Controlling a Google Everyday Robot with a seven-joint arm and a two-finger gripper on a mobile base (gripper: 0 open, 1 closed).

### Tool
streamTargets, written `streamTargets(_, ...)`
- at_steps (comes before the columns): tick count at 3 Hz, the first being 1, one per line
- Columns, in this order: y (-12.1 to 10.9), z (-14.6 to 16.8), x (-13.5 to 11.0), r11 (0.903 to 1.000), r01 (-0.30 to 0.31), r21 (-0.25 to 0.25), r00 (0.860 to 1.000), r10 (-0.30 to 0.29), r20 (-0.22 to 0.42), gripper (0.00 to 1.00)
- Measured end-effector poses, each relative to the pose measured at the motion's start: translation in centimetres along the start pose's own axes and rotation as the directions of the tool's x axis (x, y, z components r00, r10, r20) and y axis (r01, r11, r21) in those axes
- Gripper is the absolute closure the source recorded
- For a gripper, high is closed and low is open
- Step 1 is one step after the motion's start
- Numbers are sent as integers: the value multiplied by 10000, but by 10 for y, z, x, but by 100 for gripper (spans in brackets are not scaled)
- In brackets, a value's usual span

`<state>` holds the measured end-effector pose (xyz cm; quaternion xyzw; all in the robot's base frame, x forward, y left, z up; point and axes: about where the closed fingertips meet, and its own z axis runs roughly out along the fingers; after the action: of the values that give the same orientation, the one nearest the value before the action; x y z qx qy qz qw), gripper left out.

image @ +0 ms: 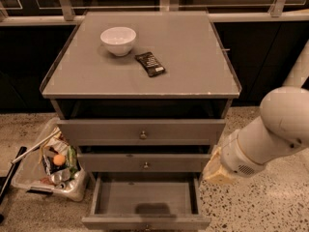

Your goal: Close bottom drawer

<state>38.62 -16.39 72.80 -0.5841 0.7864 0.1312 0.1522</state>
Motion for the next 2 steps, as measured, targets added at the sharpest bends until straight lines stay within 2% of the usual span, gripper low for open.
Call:
streamTargets(1, -6, 49, 9, 9996, -248, 162, 9976, 237, 649, 100)
streamTargets(2, -19, 84, 19, 9957, -267, 891, 9892, 135, 1463, 100)
